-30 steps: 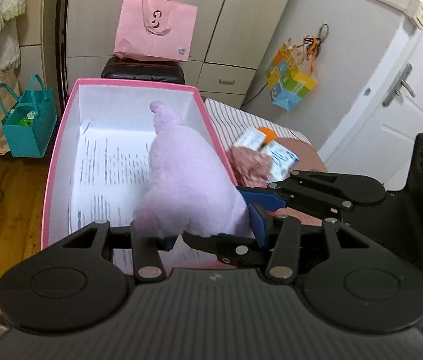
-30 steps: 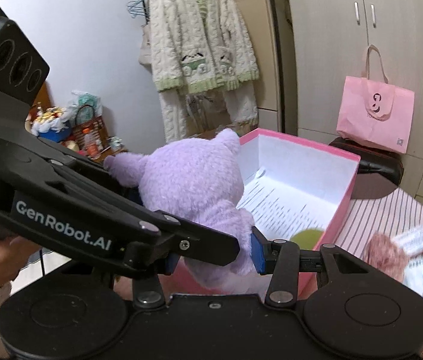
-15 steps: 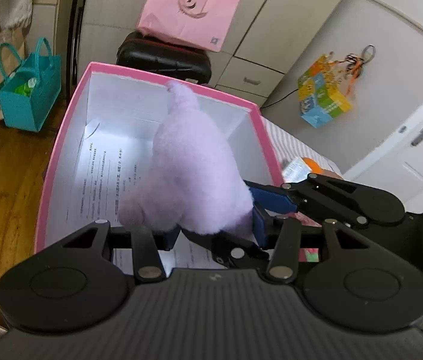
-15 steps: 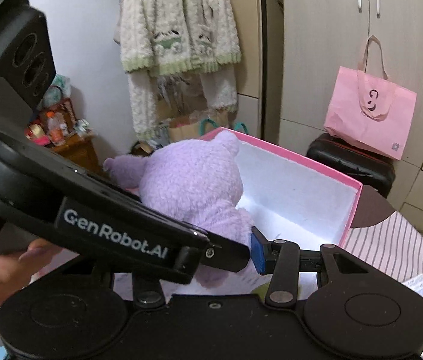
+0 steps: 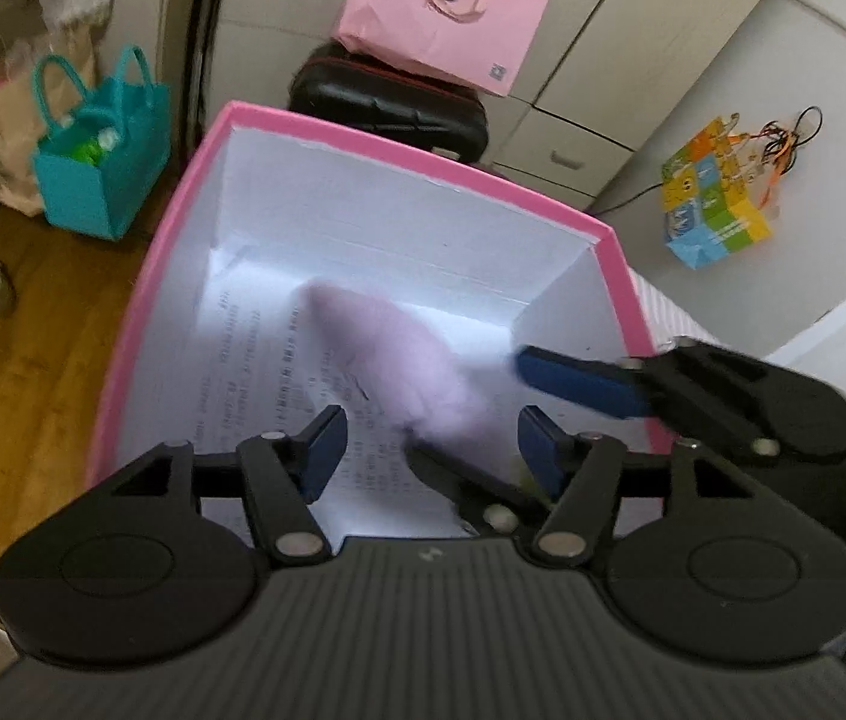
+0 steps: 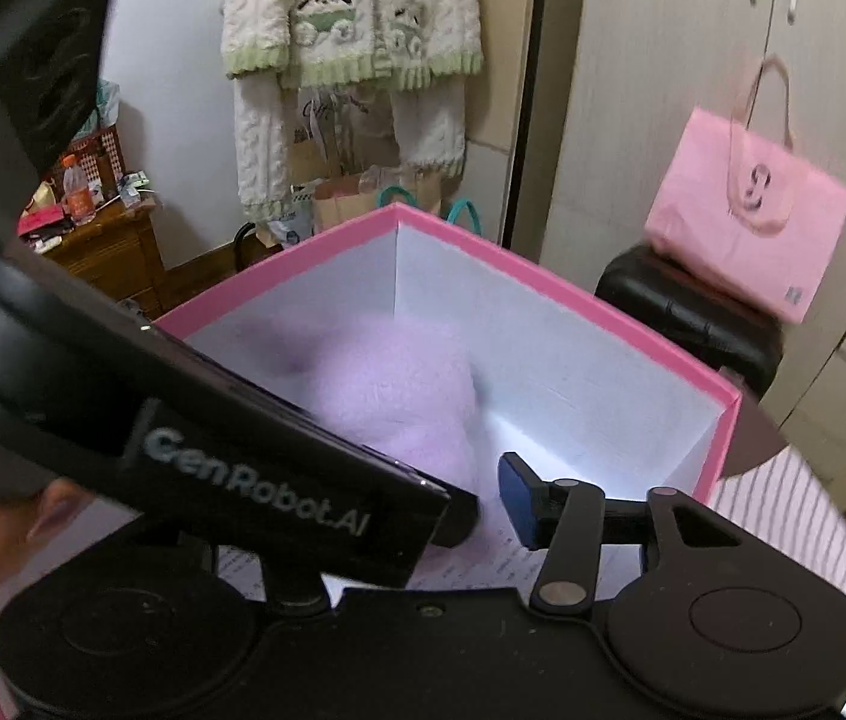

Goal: Organize soft objects
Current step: 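Open the left gripper to drop the purple plush into the box, then move the left gripper to the strawberry plush while the right approaches the floral scrunchie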

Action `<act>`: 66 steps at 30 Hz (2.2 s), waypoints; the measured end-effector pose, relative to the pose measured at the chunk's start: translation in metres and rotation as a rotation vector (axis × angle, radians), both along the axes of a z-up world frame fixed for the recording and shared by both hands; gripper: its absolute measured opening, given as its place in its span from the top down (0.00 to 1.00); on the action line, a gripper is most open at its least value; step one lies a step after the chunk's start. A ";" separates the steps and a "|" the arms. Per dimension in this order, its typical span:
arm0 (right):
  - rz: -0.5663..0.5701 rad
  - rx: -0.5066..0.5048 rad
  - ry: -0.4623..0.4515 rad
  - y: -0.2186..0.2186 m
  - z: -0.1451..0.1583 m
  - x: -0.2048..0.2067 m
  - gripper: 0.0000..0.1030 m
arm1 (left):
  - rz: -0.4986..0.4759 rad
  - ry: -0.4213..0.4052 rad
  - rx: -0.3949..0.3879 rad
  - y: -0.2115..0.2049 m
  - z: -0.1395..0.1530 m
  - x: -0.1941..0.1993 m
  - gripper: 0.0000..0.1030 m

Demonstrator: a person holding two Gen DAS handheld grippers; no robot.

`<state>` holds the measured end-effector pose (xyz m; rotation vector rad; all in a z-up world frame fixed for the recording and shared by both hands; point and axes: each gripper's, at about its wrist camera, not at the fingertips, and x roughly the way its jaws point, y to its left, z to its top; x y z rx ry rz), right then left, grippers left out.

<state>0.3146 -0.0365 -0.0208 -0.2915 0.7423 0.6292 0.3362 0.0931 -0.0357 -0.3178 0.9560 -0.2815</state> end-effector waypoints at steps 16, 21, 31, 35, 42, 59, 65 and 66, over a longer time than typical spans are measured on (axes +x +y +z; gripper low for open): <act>-0.031 0.003 -0.098 -0.042 0.039 -0.080 0.21 | -0.072 -0.295 0.128 0.007 0.076 -0.107 0.26; -0.031 0.025 -0.109 -0.058 0.052 -0.107 0.21 | -0.122 -0.359 0.163 -0.003 0.093 -0.142 0.24; -0.037 0.052 -0.162 -0.099 0.068 -0.162 0.19 | -0.273 -0.442 0.197 -0.040 0.103 -0.195 0.21; -0.107 0.120 -0.149 -0.133 0.059 -0.184 0.19 | -0.310 -0.443 0.176 -0.056 0.099 -0.213 0.21; -0.164 0.127 -0.131 -0.177 0.036 -0.213 0.18 | -0.383 -0.388 0.159 -0.094 0.080 -0.224 0.21; -0.257 0.186 -0.105 -0.256 0.006 -0.201 0.18 | -0.407 -0.334 0.177 -0.182 0.036 -0.200 0.23; -0.256 0.262 -0.090 -0.271 0.004 -0.173 0.18 | -0.321 -0.358 0.242 -0.205 0.015 -0.183 0.24; -0.246 0.274 -0.089 -0.271 0.003 -0.169 0.18 | -0.310 -0.358 0.250 -0.208 0.011 -0.180 0.24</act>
